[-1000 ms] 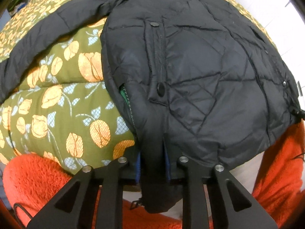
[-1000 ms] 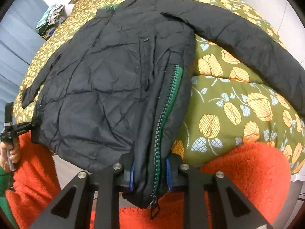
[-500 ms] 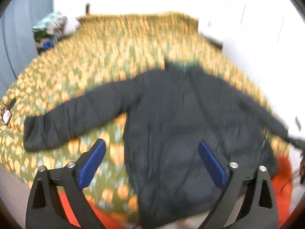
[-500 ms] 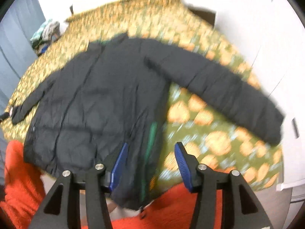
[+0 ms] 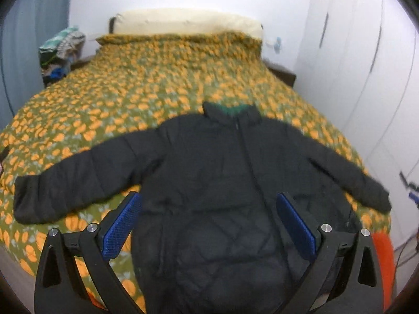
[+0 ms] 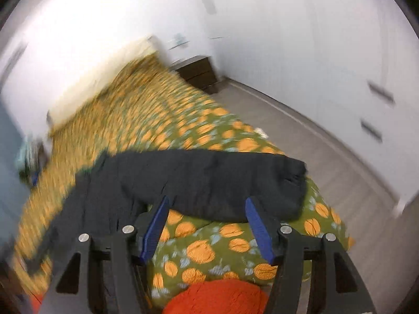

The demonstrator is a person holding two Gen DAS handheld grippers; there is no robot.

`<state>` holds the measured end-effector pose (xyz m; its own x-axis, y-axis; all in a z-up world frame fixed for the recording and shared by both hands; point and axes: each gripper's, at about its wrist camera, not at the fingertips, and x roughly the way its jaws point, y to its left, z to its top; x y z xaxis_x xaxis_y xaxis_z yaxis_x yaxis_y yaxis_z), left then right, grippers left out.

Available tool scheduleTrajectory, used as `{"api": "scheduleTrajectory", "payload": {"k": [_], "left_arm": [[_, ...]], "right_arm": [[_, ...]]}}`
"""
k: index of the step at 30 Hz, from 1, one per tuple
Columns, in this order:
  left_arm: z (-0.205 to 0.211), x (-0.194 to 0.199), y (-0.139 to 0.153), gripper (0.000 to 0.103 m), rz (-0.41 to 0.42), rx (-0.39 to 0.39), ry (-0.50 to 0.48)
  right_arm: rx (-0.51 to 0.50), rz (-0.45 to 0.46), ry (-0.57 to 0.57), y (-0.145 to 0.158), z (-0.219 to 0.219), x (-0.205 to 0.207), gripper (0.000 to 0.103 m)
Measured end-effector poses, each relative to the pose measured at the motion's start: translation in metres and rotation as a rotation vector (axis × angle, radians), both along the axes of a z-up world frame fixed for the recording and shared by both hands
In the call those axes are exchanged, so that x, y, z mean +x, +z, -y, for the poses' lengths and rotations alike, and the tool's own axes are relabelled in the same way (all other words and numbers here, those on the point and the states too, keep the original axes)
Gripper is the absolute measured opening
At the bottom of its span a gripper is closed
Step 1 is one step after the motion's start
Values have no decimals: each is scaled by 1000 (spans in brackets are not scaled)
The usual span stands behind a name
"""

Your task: Fold large clothes

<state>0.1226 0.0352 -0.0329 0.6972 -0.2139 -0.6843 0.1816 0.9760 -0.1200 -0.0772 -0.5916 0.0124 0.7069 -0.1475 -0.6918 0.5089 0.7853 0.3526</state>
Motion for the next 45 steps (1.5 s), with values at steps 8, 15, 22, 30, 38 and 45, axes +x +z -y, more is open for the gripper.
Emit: {"api": "scheduleTrajectory", "payload": {"k": [8,15,22,30,38,45], "left_arm": [[16,-8,-8,102,-70,22,-8],[15,-10,-14,102,-98,36,22],[16,-9,-32,102,-142,66,43],[20,-7,-37,102,-150,65,49],[29,1,-37,102,-162,15,49],[11,-1,-42,102,-167,17,94]], "right_arm": [[439,38,-210,-97,67,-8,63],[597,28,-352,-168,86,8,64],[577,50,-429,-192,93,27,34],[218,126,-205,-89,50,71,13],[-215,273,378,52,-140,161,12],[-323,190,707,-6,-305,202,12]]}}
